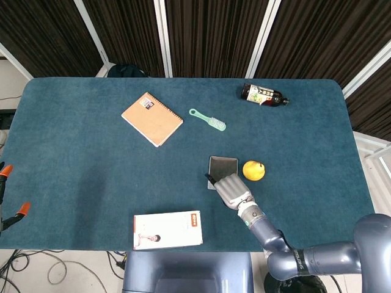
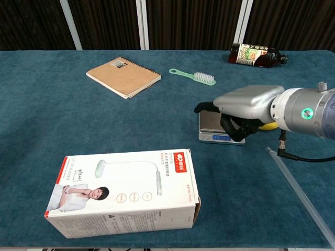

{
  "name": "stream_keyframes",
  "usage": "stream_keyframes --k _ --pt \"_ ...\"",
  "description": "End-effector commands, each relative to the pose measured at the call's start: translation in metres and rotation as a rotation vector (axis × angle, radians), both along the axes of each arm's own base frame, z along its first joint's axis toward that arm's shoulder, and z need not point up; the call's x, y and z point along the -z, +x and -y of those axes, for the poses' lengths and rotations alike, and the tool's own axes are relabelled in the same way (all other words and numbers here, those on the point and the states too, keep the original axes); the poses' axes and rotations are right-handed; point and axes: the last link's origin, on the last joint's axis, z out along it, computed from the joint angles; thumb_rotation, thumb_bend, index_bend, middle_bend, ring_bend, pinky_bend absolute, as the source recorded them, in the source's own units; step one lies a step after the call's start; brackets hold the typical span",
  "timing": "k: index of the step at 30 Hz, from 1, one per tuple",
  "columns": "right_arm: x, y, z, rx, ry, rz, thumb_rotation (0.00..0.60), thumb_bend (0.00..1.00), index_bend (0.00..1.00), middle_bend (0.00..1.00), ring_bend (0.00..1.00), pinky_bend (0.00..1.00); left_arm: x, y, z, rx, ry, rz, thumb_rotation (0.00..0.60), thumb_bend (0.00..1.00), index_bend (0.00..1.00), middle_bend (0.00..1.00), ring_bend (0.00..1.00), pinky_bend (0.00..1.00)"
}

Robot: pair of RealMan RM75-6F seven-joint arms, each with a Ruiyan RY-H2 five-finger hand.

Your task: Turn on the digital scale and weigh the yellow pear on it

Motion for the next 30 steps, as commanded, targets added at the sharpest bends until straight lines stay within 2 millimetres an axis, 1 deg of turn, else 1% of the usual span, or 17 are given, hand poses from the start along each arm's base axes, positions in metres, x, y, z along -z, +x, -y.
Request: stream_keyframes --k 1,2,4,5,8,11,14,16,17,18,20,21,23,30 --pt "-0.022 0.001 0.005 0.032 -0.067 0.127 0.600 0.82 0.00 0.41 0.53 0.69 0.000 0.000 0.000 0.000 -0.001 -0.001 0.600 0.19 0.10 0.05 0.00 0.05" --pt "-0.026 0.002 0.005 0.035 -0.074 0.145 0.600 0.74 0.00 0.36 0.47 0.71 0.000 0.000 0.000 0.000 -0.001 -0.001 0.600 0.19 0.10 0.05 0.00 0.05" --pt "-0.038 0.003 0.005 0.037 -0.097 0.185 0.600 0.65 0.00 0.28 0.37 0.74 0.001 0.000 0.000 0.002 -0.003 -0.001 0.600 0.19 0.10 0.05 0.00 0.05" --pt "-0.044 0.003 0.005 0.037 -0.109 0.204 0.600 0.62 0.00 0.23 0.32 0.75 0.001 0.001 0.000 0.002 -0.003 -0.001 0.600 0.19 0.10 0.05 0.00 0.05" --pt "-0.064 0.004 0.005 0.038 -0.163 0.269 0.600 0.55 0.00 0.15 0.20 0.78 0.001 0.001 0.001 0.003 -0.002 -0.001 0.600 0.19 0.10 0.05 0.00 0.05" --pt "-0.084 0.001 0.006 0.037 -0.227 0.335 0.600 0.50 0.00 0.09 0.12 0.81 0.001 0.001 0.001 0.003 0.000 -0.001 0.600 0.19 0.10 0.05 0.00 0.05" --pt "-0.102 -0.007 0.011 0.055 -0.284 0.379 0.600 0.46 0.00 0.09 0.10 0.84 0.001 0.001 0.001 0.003 -0.002 -0.001 0.600 0.19 0.10 0.05 0.00 0.05" --pt "-0.113 -0.015 0.015 0.084 -0.310 0.405 0.600 0.46 0.00 0.09 0.09 0.85 0.001 0.001 0.001 0.004 -0.003 -0.001 0.600 0.19 0.10 0.05 0.00 0.05" --pt "-0.117 -0.019 0.017 0.100 -0.321 0.417 0.600 0.46 0.00 0.09 0.09 0.83 0.001 0.001 0.001 0.005 -0.003 -0.001 0.600 0.19 0.10 0.05 0.00 0.05" --pt "-0.121 -0.025 0.018 0.116 -0.324 0.422 0.600 0.44 0.00 0.09 0.09 0.73 0.001 0.001 0.001 0.004 -0.003 -0.002 0.600 0.19 0.10 0.05 0.00 0.05" --pt "-0.124 -0.033 0.019 0.135 -0.322 0.417 0.600 0.38 0.00 0.09 0.09 0.35 0.001 0.001 0.001 0.003 -0.002 -0.007 0.600 0.19 0.10 0.05 0.00 0.05" --pt "-0.125 -0.040 0.020 0.150 -0.327 0.391 0.600 0.36 0.00 0.09 0.08 0.23 0.002 0.001 0.001 0.000 0.000 -0.013 0.600 0.19 0.10 0.05 0.00 0.05" --pt "-0.126 -0.052 0.021 0.170 -0.339 0.330 0.600 0.35 0.00 0.09 0.08 0.22 0.002 0.001 0.001 -0.001 0.003 -0.020 0.600 0.19 0.10 0.05 0.00 0.05" --pt "-0.114 -0.069 0.025 0.223 -0.311 0.275 0.600 0.34 0.00 0.08 0.03 0.18 0.003 0.001 0.002 0.000 0.001 -0.018 0.600 0.19 0.10 0.05 0.00 0.05"
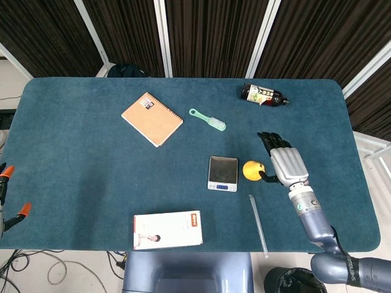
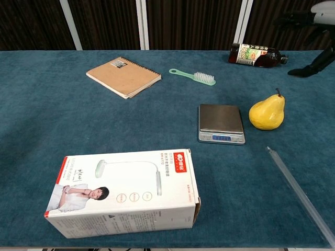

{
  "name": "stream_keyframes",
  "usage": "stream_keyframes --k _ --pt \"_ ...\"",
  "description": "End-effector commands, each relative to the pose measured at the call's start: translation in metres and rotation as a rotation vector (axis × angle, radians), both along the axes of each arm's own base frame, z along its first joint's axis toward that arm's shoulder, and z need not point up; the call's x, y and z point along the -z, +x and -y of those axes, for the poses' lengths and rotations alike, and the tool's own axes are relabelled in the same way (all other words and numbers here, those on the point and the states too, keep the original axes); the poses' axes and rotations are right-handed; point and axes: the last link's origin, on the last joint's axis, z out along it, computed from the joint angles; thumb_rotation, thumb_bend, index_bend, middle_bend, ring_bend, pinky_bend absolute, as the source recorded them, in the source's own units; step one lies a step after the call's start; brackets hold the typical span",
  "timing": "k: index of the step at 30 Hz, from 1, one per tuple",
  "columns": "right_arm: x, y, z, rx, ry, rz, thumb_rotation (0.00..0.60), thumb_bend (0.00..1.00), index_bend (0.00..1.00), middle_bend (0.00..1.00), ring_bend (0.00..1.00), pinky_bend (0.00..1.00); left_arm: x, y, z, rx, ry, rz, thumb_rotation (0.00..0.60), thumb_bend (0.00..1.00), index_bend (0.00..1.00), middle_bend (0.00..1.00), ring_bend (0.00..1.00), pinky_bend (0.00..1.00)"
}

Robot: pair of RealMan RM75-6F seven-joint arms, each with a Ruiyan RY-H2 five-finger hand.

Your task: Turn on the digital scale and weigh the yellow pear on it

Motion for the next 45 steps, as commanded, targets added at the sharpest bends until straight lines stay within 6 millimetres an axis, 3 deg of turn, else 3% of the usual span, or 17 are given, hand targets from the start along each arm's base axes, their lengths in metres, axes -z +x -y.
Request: stream_keyframes --k 1,13,33,45 --pt "0.008 -0.010 0.004 0.027 0.026 -0.027 0.600 0.33 0.00 0.07 0.03 0.17 0.000 0.000 0.000 -0.002 0.000 -0.001 0.600 0.19 0.10 0.05 0.00 0.05" --pt "0.037 -0.011 0.028 0.067 0.070 -0.051 0.600 0.33 0.00 0.07 0.03 0.16 0.000 -0.001 -0.001 -0.004 0.002 -0.002 0.600 0.19 0.10 0.05 0.00 0.05" --pt "0.076 -0.012 0.039 0.090 0.126 -0.163 0.600 0.33 0.00 0.12 0.12 0.17 0.001 -0.001 -0.002 -0.008 0.001 -0.005 0.600 0.19 0.10 0.05 0.00 0.05" --pt "0.088 -0.014 0.040 0.097 0.156 -0.232 0.600 0.33 0.03 0.20 0.23 0.46 0.001 -0.001 -0.003 -0.009 -0.003 -0.006 0.600 0.19 0.10 0.05 0.00 0.05"
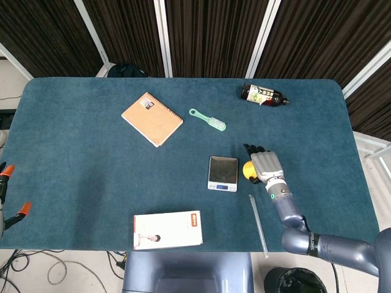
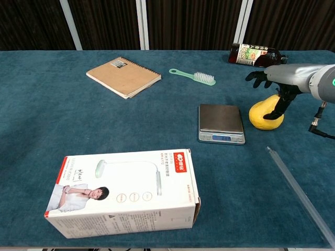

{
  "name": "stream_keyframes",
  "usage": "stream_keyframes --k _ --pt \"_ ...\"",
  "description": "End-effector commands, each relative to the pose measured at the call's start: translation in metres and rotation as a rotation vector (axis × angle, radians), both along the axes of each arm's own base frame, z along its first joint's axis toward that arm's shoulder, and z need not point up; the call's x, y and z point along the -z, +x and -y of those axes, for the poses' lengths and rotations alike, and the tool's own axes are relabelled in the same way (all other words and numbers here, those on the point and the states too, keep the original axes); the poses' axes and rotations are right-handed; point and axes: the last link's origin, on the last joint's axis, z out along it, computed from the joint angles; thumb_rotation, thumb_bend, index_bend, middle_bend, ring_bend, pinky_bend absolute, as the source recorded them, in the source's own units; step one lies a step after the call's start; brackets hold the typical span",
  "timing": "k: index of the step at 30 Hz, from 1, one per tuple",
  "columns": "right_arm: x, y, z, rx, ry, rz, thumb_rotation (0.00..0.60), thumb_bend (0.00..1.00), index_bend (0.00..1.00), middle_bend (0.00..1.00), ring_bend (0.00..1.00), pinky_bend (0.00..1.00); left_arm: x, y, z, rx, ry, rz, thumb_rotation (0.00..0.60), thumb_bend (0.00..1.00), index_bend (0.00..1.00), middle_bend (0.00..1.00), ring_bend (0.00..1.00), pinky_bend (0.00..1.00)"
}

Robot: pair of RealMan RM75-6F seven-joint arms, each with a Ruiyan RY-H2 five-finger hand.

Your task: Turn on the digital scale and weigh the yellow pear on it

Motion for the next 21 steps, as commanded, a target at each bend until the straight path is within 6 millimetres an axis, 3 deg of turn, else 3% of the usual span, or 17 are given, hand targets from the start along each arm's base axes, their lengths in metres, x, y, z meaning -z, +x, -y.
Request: stream_keyframes --k 1,13,14,17,18,21 --pt "0.003 -0.001 0.000 0.007 0.010 -0.016 0.600 0.33 0.03 0.21 0.24 0.47 0.000 0.000 0.000 0.000 0.000 0.000 0.600 0.19 0.10 0.05 0.00 0.05" --pt "0.016 -0.002 0.000 -0.013 0.018 -0.078 0.600 0.33 0.12 0.29 0.32 0.65 0.001 0.000 0.000 -0.002 -0.003 -0.002 0.600 0.19 0.10 0.05 0.00 0.05" --pt "0.017 -0.002 0.000 -0.014 0.019 -0.083 0.600 0.33 0.13 0.30 0.34 0.63 0.000 0.000 0.000 -0.002 -0.002 -0.002 0.600 0.19 0.10 0.05 0.00 0.05" --pt "0.019 -0.002 0.000 -0.016 0.015 -0.092 0.600 0.33 0.17 0.34 0.38 0.34 0.000 0.000 0.000 -0.004 -0.002 -0.001 0.600 0.19 0.10 0.05 0.00 0.05" --pt "0.020 -0.002 0.000 -0.017 0.012 -0.093 0.600 0.33 0.18 0.35 0.39 0.30 0.000 0.000 0.000 -0.004 -0.002 -0.001 0.600 0.19 0.10 0.05 0.00 0.05" --pt "0.021 -0.001 0.000 -0.019 0.002 -0.093 0.600 0.33 0.21 0.39 0.44 0.32 0.000 -0.001 -0.001 -0.005 -0.004 -0.001 0.600 0.19 0.10 0.05 0.00 0.05"
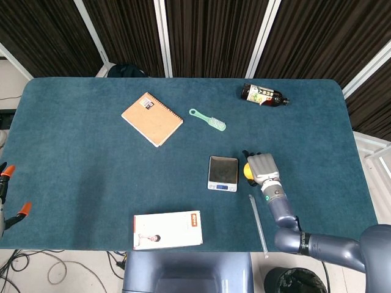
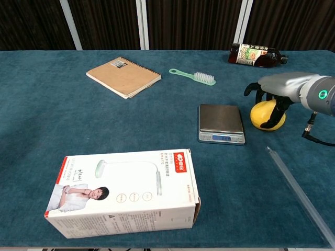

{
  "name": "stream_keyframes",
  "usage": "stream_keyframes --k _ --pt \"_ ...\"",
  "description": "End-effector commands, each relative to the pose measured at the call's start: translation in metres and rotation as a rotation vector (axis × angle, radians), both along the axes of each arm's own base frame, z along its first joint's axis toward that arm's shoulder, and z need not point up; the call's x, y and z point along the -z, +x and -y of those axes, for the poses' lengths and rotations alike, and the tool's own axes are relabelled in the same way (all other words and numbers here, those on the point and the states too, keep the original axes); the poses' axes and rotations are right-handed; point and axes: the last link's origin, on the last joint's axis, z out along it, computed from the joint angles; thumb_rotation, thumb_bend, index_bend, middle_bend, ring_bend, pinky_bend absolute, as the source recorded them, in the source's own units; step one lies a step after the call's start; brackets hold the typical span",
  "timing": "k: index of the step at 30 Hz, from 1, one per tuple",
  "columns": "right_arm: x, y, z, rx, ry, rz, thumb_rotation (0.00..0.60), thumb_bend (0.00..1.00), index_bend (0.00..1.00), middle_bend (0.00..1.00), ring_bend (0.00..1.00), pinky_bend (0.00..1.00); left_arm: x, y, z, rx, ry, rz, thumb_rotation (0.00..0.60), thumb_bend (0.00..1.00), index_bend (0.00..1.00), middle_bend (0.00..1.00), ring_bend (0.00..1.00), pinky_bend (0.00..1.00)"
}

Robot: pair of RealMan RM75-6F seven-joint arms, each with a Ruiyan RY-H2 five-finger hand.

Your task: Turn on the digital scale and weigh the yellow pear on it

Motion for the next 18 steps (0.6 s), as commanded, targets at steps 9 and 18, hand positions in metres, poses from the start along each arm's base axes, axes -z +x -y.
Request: stream_keyframes --k 9,18 --pt "-0.005 0.012 0.003 -0.040 -0.036 -0.001 0.600 0.34 0.21 0.42 0.46 0.44 0.000 0.000 0.000 -0.002 -0.001 0.002 0.600 0.19 0.10 0.05 0.00 0.05" --pt "-0.012 0.050 0.009 -0.100 -0.023 0.019 0.600 0.34 0.21 0.42 0.46 0.60 -0.002 0.000 0.000 -0.003 0.002 0.007 0.600 0.19 0.10 0.05 0.00 0.05"
